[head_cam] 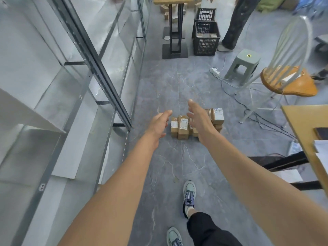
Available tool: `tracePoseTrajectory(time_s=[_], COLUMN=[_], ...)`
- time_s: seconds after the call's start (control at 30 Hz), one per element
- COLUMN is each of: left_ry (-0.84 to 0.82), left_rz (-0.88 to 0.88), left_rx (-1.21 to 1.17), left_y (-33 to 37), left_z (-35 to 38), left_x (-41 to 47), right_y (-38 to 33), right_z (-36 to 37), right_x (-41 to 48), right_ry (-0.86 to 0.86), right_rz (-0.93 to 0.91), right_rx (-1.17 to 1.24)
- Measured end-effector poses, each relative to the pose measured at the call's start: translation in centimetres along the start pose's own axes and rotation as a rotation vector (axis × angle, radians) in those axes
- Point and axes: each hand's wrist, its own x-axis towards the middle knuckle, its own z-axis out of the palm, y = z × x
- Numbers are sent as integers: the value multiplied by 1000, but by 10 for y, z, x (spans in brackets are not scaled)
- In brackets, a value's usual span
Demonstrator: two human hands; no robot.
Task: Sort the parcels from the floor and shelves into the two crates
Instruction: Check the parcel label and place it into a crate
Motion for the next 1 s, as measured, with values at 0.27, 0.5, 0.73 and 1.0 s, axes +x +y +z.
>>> tracePoseTrajectory(time_s=[0.27, 0.5, 0.73, 1.0], left_ry=[22, 20, -23, -80], left_rz=[-146, -292, -417, -528], left_rx=[-6, -21, 6, 23], left_y=[2, -8, -40, -89], left_z=[15, 24, 19, -6], left_x=[133, 237, 344, 493], right_y=[28, 60, 106, 162], right_z=[-2, -1, 19, 59], right_x=[146, 254, 343, 469], right_ry=[-11, 7, 35, 109], right_rz=[151, 286, 411, 520], right_rx=[-21, -40, -79, -113])
